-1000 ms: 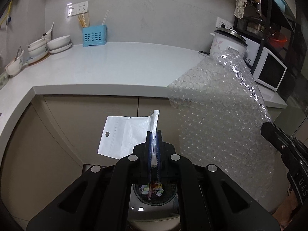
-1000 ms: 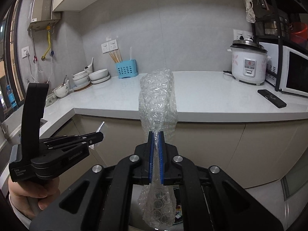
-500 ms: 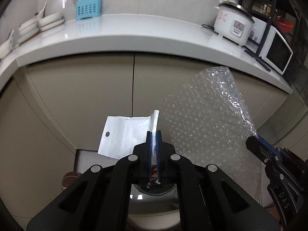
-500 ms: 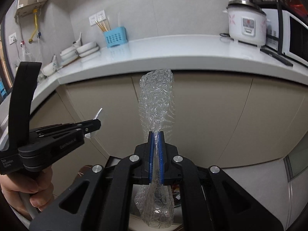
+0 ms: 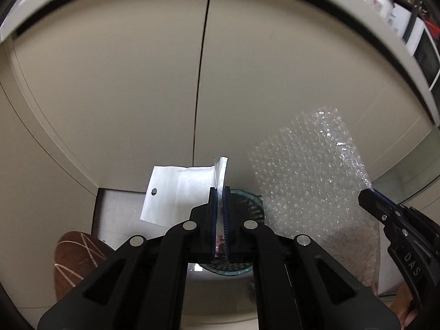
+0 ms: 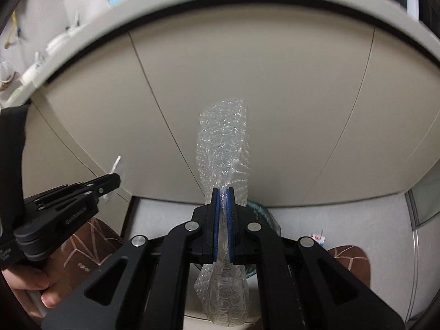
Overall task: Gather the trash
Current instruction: 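Lift the bag and bubble wrap and carry them down over the trash bin, then open the left tool dropping the bag while the right tool drops the bubble wrap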
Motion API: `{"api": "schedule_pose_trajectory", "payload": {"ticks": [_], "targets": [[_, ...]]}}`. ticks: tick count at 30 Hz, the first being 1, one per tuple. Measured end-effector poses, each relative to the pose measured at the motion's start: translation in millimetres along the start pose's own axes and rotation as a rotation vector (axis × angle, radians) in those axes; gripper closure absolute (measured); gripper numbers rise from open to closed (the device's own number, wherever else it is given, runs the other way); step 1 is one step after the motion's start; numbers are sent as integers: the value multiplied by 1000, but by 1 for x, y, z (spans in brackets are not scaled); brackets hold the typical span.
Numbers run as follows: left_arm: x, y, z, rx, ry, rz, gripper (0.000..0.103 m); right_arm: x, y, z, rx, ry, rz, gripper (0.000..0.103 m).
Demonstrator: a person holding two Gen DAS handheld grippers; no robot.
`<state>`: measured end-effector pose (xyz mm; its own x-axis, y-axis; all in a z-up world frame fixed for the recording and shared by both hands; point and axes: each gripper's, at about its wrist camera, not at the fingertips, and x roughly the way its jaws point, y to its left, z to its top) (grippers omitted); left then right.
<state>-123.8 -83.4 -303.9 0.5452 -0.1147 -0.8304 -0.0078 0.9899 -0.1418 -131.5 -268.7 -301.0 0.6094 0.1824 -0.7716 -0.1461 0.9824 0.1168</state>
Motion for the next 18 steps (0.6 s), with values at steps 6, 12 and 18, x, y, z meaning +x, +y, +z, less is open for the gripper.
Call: {"api": "schedule_pose_trajectory", "payload": {"ticks": [6,12,18], "targets": [[60,14,-20,-12,54,-12,100,67,-5,-12,5,102,-30,99],[126,29,-45,-48,145,-55,100,135,-12,-27,20,221,-55,99],[177,25,-60,-37,224,-75,99,191,-18,-42,37,334,-66,99]]}}
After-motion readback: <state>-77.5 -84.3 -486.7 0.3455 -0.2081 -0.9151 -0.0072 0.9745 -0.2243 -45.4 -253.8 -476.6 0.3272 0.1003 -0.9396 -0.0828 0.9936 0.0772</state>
